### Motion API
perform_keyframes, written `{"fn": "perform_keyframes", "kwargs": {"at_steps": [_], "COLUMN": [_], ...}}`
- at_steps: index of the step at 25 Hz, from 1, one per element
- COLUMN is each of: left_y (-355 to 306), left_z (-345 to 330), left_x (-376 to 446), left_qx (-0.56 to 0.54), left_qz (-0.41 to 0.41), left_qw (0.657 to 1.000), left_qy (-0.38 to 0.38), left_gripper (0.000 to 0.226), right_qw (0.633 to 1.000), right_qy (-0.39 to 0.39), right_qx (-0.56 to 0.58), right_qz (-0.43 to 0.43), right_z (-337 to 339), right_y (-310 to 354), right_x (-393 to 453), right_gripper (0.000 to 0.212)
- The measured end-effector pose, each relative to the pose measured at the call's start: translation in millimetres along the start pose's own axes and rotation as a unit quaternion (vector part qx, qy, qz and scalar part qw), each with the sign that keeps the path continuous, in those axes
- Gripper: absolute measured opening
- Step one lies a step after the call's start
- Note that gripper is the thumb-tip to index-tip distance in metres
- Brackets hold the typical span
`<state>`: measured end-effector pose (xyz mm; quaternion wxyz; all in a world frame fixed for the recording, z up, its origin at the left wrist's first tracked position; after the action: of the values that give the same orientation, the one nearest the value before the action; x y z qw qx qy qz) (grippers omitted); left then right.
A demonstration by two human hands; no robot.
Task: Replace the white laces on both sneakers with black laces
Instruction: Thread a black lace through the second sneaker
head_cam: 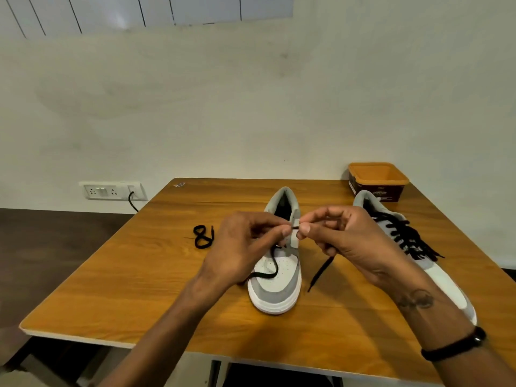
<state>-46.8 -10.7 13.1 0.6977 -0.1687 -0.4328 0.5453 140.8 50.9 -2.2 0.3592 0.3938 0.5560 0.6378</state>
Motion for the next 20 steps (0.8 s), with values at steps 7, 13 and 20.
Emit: {"fn": "perform_keyframes", "kwargs": {"at_steps": [7,13,20], "left_y": [61,23,21], "left_z": [61,-7,-14], "left_x": [-19,-16,-12], "left_qx": [0.205,0.150,0.105], "left_qz": [0.050,-0.041,-0.056], "left_qw": [0.972,0.988,0.993], "left_qy": [-0.104,0.006,-0.020], "left_gripper": [0.011,0.045,0.017], "right_qw": [0.995,0.996,0.994], "right_qy": [-0.087,0.025,-0.013], "right_qx": [-0.037,-0.083,-0.100], "right_qz": [-0.009,0.007,0.041], "right_z": [34,-9,-15], "right_y": [-19,-22,-33], "right_x": [-3,1,1], "right_gripper": [0.016,0.018,0.009]}}
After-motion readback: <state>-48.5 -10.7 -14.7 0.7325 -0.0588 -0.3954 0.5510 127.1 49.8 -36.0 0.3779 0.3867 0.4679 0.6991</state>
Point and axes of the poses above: each hand's wrist, its own x-axis towards the middle knuckle, its own z-axis out of the back of the hand, y = z × x, the point moved 6 cm from there along x, towards the middle knuckle, and after that the axes turned 2 degrees about x, right-handed, at the moved point
